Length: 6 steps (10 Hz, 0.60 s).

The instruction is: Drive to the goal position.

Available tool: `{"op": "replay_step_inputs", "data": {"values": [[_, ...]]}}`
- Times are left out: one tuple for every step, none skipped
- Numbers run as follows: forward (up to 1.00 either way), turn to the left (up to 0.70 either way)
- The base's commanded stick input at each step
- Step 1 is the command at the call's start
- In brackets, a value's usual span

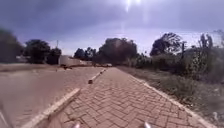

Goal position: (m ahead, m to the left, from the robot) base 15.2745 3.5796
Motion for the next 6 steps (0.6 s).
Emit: {"op": "replay_step_inputs", "data": {"values": [[0.7,-0.26],[0.7,-0.09],[0.7,0.0],[0.7,0.0],[0.7,0.0],[0.7,0.0]]}}
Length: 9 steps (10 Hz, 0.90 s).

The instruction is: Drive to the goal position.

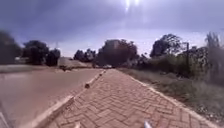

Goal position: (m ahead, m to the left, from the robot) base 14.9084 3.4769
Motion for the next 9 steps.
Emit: {"op": "replay_step_inputs", "data": {"values": [[0.7,0.0],[0.7,0.0],[0.7,0.0],[0.7,0.0],[0.7,0.0],[0.7,0.0],[0.7,0.0],[0.7,0.0],[0.7,0.0]]}}
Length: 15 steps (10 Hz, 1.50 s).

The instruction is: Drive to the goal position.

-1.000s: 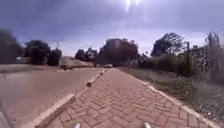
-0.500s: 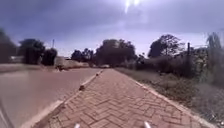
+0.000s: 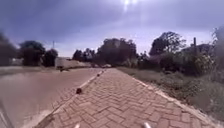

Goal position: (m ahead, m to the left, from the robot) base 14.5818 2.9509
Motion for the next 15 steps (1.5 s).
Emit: {"op": "replay_step_inputs", "data": {"values": [[0.7,0.0],[0.7,0.0],[0.7,0.0],[0.7,0.0],[0.7,0.0],[0.7,0.0],[0.7,0.0],[0.7,0.0],[0.7,0.0],[0.7,-0.17],[0.7,-0.33],[0.7,0.0],[0.7,0.0],[0.7,0.0],[0.7,0.0]]}}
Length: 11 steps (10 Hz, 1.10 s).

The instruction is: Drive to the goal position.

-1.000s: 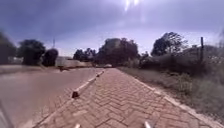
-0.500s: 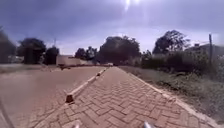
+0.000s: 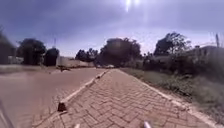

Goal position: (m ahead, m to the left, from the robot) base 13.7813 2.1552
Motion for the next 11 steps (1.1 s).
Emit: {"op": "replay_step_inputs", "data": {"values": [[0.7,0.0],[0.7,0.0],[0.7,0.0],[0.7,0.0],[0.7,-0.35],[0.7,-0.35],[0.7,-0.35],[0.7,0.0],[0.7,0.0],[0.7,-0.12],[0.7,-0.28]]}}
